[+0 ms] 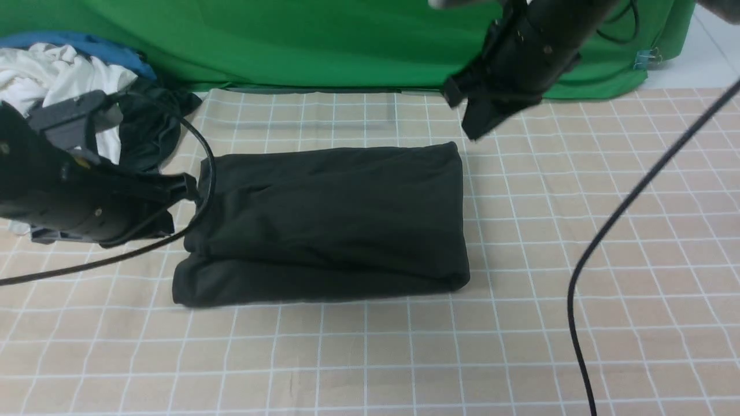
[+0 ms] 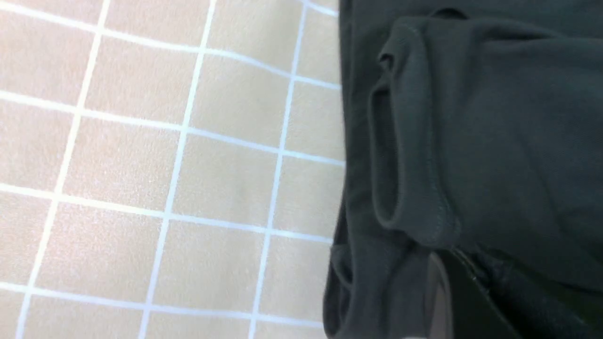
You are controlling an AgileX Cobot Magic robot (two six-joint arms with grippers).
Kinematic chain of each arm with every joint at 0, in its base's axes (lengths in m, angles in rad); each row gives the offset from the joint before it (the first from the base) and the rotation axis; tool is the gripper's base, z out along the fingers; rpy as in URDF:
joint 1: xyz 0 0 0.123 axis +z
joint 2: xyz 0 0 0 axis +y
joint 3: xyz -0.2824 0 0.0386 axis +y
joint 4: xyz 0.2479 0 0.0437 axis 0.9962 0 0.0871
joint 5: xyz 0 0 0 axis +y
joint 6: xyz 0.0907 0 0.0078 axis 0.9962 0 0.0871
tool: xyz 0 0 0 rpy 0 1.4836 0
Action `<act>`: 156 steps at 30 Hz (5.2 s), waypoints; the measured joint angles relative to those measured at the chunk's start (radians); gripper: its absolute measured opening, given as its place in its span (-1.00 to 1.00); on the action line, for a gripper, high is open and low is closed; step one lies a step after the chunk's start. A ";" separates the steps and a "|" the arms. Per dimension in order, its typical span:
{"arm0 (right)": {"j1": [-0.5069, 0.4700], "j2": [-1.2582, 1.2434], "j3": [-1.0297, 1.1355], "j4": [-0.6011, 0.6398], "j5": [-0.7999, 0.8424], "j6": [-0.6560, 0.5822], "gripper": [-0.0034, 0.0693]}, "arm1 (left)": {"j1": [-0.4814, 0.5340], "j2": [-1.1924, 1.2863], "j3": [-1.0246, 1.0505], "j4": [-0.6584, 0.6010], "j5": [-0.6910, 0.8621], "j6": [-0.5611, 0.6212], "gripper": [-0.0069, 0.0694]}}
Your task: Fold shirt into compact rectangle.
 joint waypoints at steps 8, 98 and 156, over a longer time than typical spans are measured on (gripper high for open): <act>0.014 -0.010 0.069 0.033 -0.002 -0.030 -0.81 | 0.000 0.152 -0.025 -0.033 -0.067 -0.025 0.33; 0.083 0.104 0.136 0.004 -0.167 0.005 -0.68 | -0.124 0.241 -0.245 -0.219 0.233 0.148 -0.78; 0.008 0.046 0.224 -0.074 -0.023 -0.025 -0.79 | -0.082 0.189 -0.252 0.039 0.372 -0.048 -0.78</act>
